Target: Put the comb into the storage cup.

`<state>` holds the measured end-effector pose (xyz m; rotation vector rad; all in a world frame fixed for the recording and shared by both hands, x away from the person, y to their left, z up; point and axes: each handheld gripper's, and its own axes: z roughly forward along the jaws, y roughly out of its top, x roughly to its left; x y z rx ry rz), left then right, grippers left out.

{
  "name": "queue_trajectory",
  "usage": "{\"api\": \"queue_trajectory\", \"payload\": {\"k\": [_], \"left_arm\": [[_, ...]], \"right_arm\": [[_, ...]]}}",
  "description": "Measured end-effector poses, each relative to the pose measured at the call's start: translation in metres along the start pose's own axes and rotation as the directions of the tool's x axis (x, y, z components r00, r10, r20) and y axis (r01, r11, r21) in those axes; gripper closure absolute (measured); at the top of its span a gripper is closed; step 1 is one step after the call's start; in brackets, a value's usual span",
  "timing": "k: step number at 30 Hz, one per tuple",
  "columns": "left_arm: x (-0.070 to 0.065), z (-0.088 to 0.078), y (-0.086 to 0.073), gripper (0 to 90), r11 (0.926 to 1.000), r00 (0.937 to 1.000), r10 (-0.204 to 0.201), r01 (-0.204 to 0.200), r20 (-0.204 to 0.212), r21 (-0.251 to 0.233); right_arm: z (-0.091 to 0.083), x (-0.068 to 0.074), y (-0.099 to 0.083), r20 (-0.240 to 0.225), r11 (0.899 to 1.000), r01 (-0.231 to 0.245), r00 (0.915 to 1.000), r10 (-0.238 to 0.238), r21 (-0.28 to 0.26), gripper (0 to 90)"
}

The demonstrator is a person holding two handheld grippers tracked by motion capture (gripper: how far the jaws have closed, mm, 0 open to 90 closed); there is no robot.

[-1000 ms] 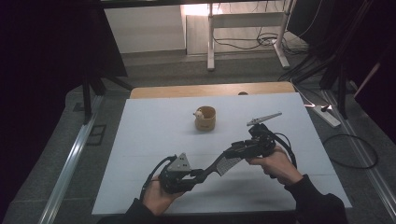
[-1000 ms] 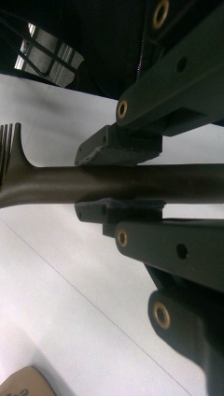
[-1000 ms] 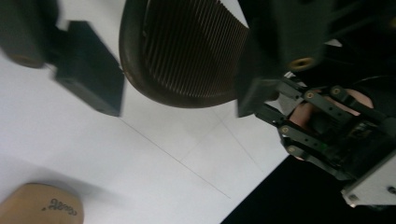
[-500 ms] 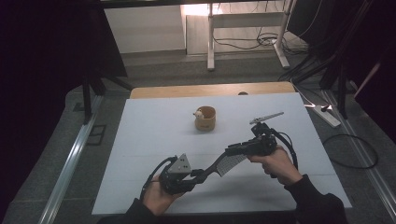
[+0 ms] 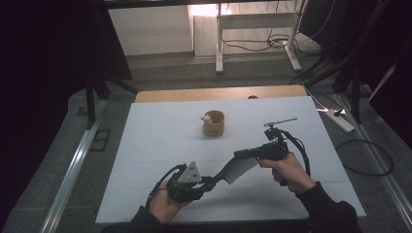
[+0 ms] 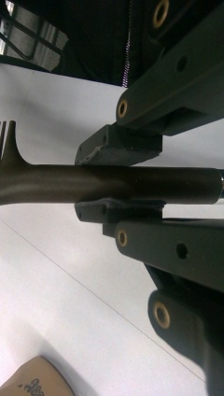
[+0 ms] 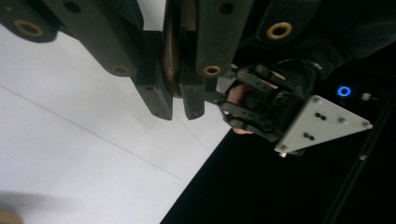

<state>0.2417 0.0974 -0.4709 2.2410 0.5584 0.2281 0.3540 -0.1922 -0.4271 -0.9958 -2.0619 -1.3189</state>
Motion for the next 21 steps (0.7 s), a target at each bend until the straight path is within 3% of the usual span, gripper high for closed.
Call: {"api": "queue_trajectory", "payload": {"k": [6, 13, 21], "left_arm": [[0.003, 0.000, -0.002, 69.7, 0.9996, 0.9995, -0.026, 0.026, 0.018, -0.012], [0.006, -0.003, -0.003, 46.3, 0.9980, 0.9980, -0.059, 0.060, 0.021, -0.023], [0.012, -0.010, -0.009, 28.4, 0.9934, 0.9938, -0.109, 0.109, 0.021, -0.034]], "right_arm": [[0.000, 0.001, 0.000, -0.006, 1.000, -0.016, 0.9999, 0.016, -0.002, 84.6], [-0.002, 0.003, -0.001, 0.014, 1.000, -0.002, 0.9999, 0.002, -0.020, 84.6], [-0.005, 0.003, -0.002, 0.023, 0.999, 0.001, 0.9997, 0.000, -0.038, 84.6]]}}
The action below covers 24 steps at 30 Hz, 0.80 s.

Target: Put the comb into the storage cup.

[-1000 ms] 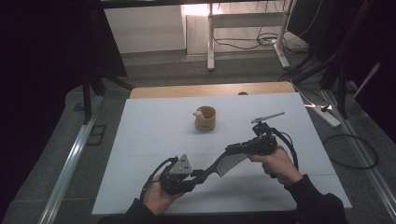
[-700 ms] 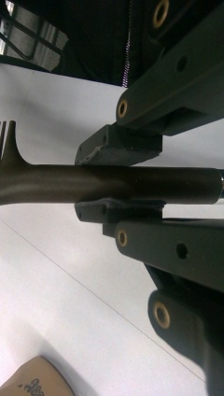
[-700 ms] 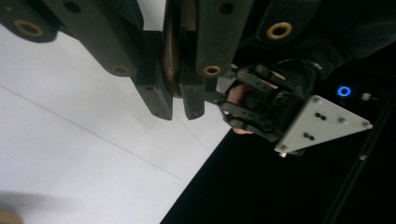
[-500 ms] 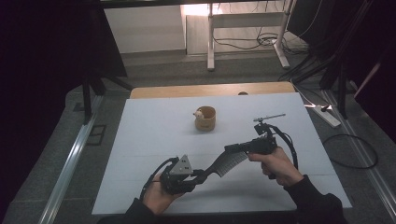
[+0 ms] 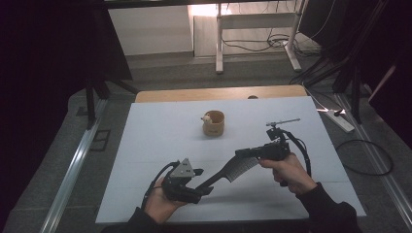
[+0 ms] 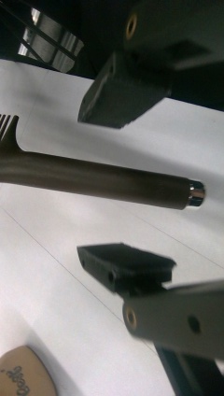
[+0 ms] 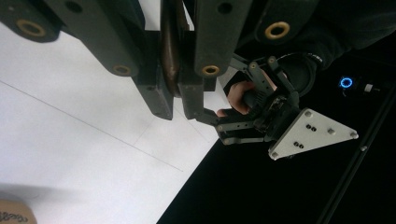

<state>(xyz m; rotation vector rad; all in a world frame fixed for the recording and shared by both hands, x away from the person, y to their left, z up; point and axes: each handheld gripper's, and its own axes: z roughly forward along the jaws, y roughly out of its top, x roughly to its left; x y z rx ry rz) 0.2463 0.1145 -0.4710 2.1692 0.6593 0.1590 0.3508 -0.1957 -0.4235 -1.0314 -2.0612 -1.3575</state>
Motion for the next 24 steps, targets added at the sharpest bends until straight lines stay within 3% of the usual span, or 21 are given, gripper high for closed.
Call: {"api": "queue_trajectory", "payload": {"k": [4, 10, 15, 19, 24], "left_arm": [[0.003, -0.003, -0.004, 19.5, 1.0000, 0.9998, -0.005, 0.005, 0.020, 0.000], [0.013, -0.011, -0.011, 9.4, 0.9956, 0.9947, -0.092, 0.093, 0.046, -0.015], [0.018, -0.018, -0.016, 5.8, 0.9915, 0.9916, -0.128, 0.129, 0.016, -0.018], [0.021, -0.024, -0.020, 4.2, 0.9870, 0.9868, -0.160, 0.160, 0.024, -0.014], [0.021, -0.033, -0.025, 3.3, 0.9850, 0.9854, -0.170, 0.170, -0.005, -0.029]], "right_arm": [[-0.002, 0.000, 0.000, 0.007, 1.000, 0.005, 1.0000, -0.005, -0.011, 84.6], [-0.005, -0.001, 0.001, 0.016, 1.000, 0.006, 0.9999, -0.005, -0.028, 84.6], [-0.009, -0.001, 0.001, 0.024, 0.999, 0.007, 0.9997, -0.006, -0.039, 84.6], [-0.010, -0.001, 0.001, 0.029, 0.999, 0.018, 0.9994, -0.017, -0.046, 84.5], [-0.013, 0.000, 0.000, 0.039, 0.998, 0.033, 0.9987, -0.031, -0.056, 84.6]]}}
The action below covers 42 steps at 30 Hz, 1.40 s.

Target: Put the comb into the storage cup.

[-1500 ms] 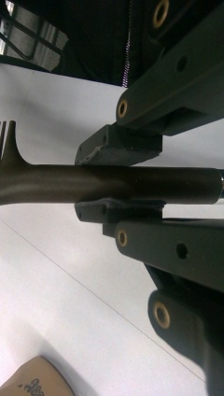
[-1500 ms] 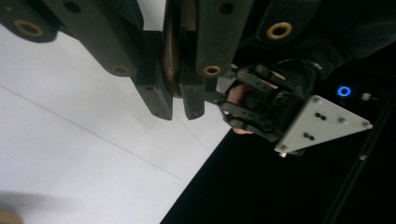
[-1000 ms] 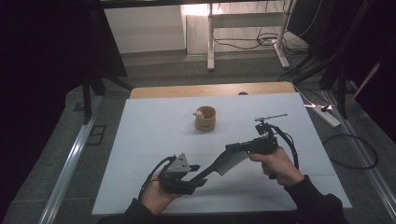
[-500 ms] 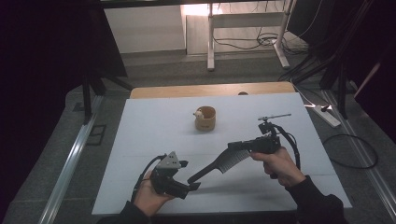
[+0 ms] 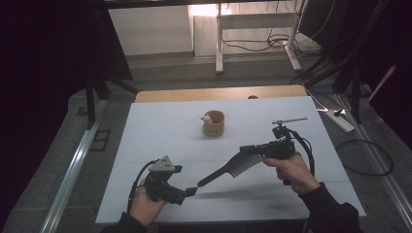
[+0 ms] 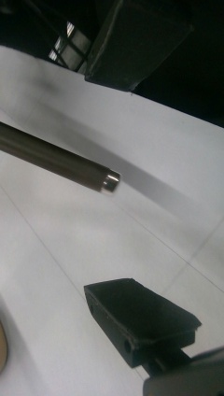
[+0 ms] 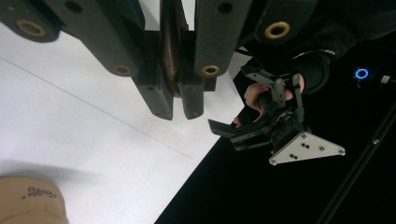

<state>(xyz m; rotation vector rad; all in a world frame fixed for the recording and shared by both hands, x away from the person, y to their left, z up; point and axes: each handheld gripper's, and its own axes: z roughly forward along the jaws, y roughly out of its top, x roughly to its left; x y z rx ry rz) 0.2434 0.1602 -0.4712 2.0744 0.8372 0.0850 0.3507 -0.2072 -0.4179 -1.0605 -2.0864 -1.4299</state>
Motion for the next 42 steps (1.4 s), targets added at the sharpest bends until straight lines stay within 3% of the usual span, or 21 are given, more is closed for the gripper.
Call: {"api": "queue_trajectory", "payload": {"k": [12, 25, 29, 42], "left_arm": [[0.008, -0.022, -0.017, 0.1, 0.9968, 0.9991, -0.041, 0.041, -0.007, -0.069], [0.013, -0.043, -0.038, 0.0, 0.9936, 0.9934, -0.092, 0.087, -0.068, -0.072], [0.012, -0.050, -0.043, 0.0, 0.9927, 0.9905, -0.095, 0.087, -0.099, -0.083], [0.014, -0.068, -0.060, 0.0, 0.9849, 0.9725, -0.161, 0.147, -0.169, -0.092]], "right_arm": [[-0.006, 0.000, 0.001, 0.023, 1.000, 0.001, 0.9997, -0.001, -0.031, 84.6], [-0.011, -0.002, 0.004, 0.048, 0.998, 0.006, 0.9988, -0.003, -0.060, 84.6], [-0.012, -0.002, 0.005, 0.058, 0.998, 0.006, 0.9983, -0.002, -0.069, 84.6], [-0.021, -0.005, 0.012, 0.086, 0.995, 0.016, 0.9962, -0.008, -0.103, 84.6]]}}
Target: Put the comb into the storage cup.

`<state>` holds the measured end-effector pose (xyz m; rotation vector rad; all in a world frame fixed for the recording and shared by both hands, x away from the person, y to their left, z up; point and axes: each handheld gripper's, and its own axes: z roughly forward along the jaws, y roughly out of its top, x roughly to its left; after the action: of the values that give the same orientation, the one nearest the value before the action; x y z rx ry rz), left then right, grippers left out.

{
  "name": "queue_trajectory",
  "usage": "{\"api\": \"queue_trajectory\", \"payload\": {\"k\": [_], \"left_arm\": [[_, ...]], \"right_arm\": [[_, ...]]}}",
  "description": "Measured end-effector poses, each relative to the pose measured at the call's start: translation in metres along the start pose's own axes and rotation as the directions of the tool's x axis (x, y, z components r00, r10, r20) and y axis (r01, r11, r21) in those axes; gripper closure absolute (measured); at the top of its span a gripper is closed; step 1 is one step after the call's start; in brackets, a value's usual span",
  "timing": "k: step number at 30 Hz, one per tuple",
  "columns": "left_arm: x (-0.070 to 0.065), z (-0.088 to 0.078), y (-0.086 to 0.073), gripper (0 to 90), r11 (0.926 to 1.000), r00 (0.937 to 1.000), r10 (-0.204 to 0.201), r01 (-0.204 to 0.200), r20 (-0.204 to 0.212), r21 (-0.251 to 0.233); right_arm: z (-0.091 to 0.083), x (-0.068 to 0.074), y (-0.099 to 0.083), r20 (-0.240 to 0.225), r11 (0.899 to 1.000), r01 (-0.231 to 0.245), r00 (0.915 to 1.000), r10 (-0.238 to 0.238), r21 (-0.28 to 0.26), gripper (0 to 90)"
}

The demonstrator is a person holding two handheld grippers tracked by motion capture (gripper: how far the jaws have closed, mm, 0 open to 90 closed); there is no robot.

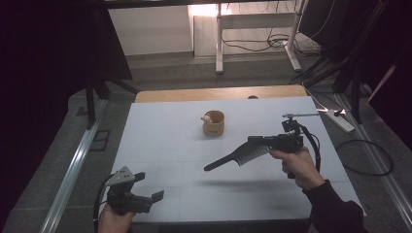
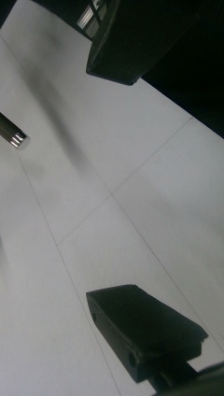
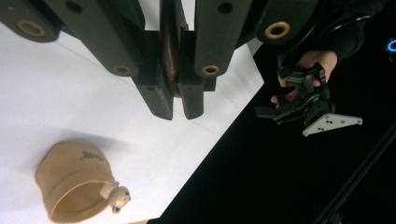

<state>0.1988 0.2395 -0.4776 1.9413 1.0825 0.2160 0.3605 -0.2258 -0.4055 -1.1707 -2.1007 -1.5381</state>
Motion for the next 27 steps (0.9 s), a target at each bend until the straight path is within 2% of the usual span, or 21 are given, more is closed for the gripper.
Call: {"api": "queue_trajectory", "payload": {"k": [6, 12, 21, 27], "left_arm": [[0.000, -0.002, -0.004, 0.0, 0.9996, 0.9995, -0.002, 0.003, -0.031, 0.029], [0.000, -0.006, -0.006, 0.0, 0.9995, 0.9981, -0.011, 0.013, -0.060, 0.028], [0.000, -0.009, -0.008, 0.0, 0.9990, 0.9967, -0.021, 0.024, -0.078, 0.038], [0.001, -0.009, -0.009, 0.0, 0.9991, 0.9972, -0.027, 0.029, -0.070, 0.031]], "right_arm": [[-0.003, 0.000, 0.007, 0.003, 1.000, 0.000, 1.0000, 0.000, -0.029, 84.6], [-0.005, 0.000, 0.015, 0.003, 0.999, -0.002, 1.0000, 0.002, -0.048, 84.6], [-0.006, -0.004, 0.024, 0.027, 0.997, -0.007, 0.9996, 0.009, -0.073, 84.6], [-0.005, -0.006, 0.031, 0.039, 0.996, -0.005, 0.9992, 0.008, -0.087, 84.5]]}}
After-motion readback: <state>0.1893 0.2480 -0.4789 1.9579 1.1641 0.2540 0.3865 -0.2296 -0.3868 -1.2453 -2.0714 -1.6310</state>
